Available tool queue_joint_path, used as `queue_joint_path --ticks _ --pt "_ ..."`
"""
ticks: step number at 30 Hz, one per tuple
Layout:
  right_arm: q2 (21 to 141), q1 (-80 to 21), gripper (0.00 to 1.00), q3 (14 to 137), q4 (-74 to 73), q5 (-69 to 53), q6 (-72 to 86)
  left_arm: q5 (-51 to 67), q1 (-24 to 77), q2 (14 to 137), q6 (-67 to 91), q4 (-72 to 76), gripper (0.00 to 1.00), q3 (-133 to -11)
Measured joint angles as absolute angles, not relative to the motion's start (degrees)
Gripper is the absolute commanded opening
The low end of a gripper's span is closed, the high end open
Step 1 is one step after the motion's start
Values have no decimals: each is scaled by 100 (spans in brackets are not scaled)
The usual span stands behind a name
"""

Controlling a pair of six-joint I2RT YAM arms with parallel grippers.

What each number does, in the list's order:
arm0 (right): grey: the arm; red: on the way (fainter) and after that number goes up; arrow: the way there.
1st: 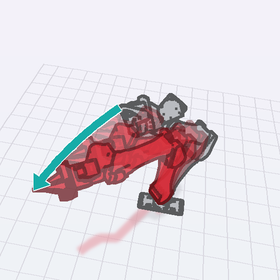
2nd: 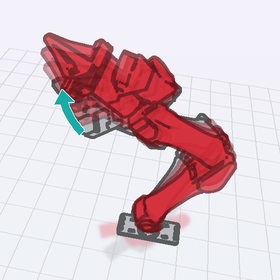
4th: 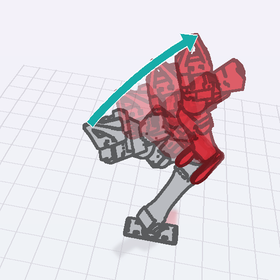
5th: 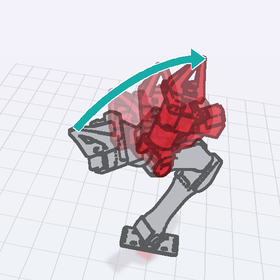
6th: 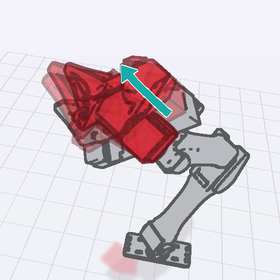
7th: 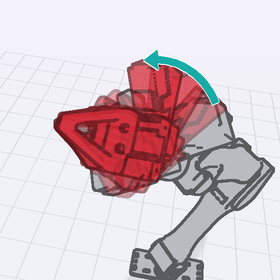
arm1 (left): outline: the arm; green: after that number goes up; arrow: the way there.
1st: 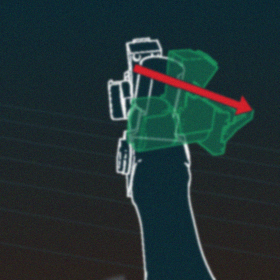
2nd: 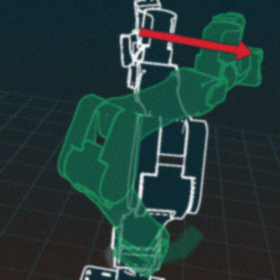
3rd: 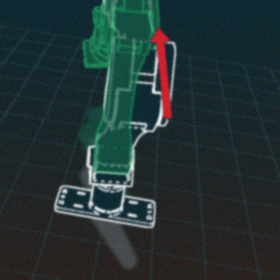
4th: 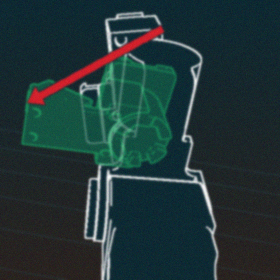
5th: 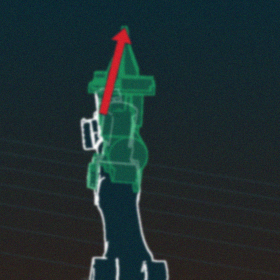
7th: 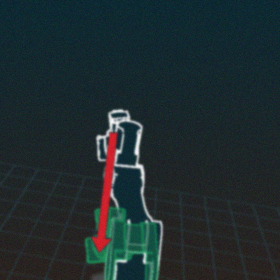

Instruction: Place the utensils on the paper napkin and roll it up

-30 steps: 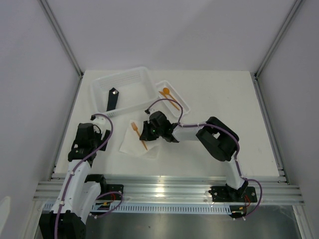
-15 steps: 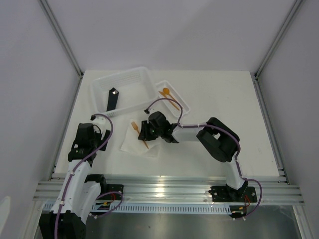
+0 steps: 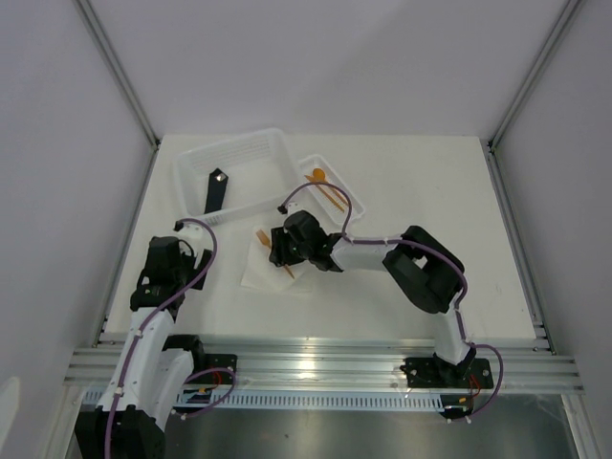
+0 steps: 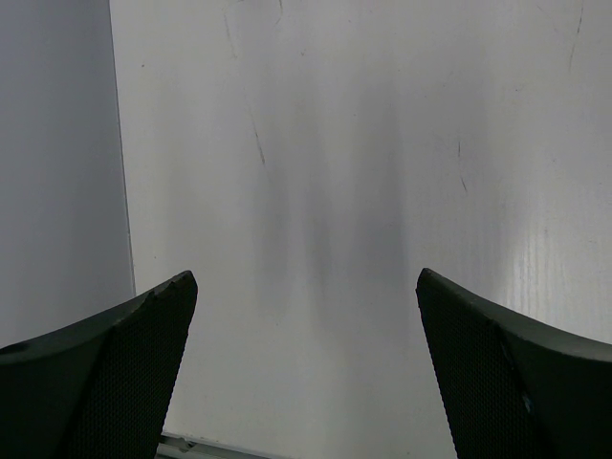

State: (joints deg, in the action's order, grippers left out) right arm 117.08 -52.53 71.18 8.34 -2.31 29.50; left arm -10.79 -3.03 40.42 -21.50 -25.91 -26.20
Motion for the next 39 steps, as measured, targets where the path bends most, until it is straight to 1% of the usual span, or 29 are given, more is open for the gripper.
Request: queue_joint_path --ticks 7,9,11,12,15,18,21,23,27,31,35,39 --pt "11404 -5260 56 7498 357 -25 2390 -1035 -303 4045 -2150 -2609 100 -2620" --pt "11220 -5205 55 7607 329 -82 2246 -1035 -303 4051 -2150 -2611 99 -2620" --pt "10986 -5120 50 7714 318 -193 2084 -1035 -303 4082 -2150 -2615 99 -2620" --pt "10840 -5037 43 7760 322 -342 2016 -1037 -303 4104 -2150 -2622 99 -2620" --pt "10545 -4469 29 7789 331 -690 1914 -1041 -303 4154 -2185 -2687 99 -2624" --pt "10490 -3529 26 7896 370 -1068 1839 -1033 -303 4156 -2471 -2943 98 -2650" --pt "10851 -2630 25 8296 95 -1149 1503 -1083 -303 4112 -3017 -3430 99 -2794" --pt "11286 -2368 25 8748 -178 -1164 1181 -1138 -303 4040 -3288 -3844 100 -3015" --pt "12132 -2425 25 9603 -740 -1293 642 -987 -305 3833 -3583 -4766 100 -4086" --pt "12556 -2578 25 9931 -1144 -1293 257 -626 -305 3308 -3769 -5295 99 -4932" --pt "12759 -2628 25 10132 -1334 -1288 8 -532 -305 2751 -3955 -5725 99 -5041" --pt "13008 -2615 25 10444 -1409 -1269 -108 -528 -305 2567 -3968 -5909 99 -4912"
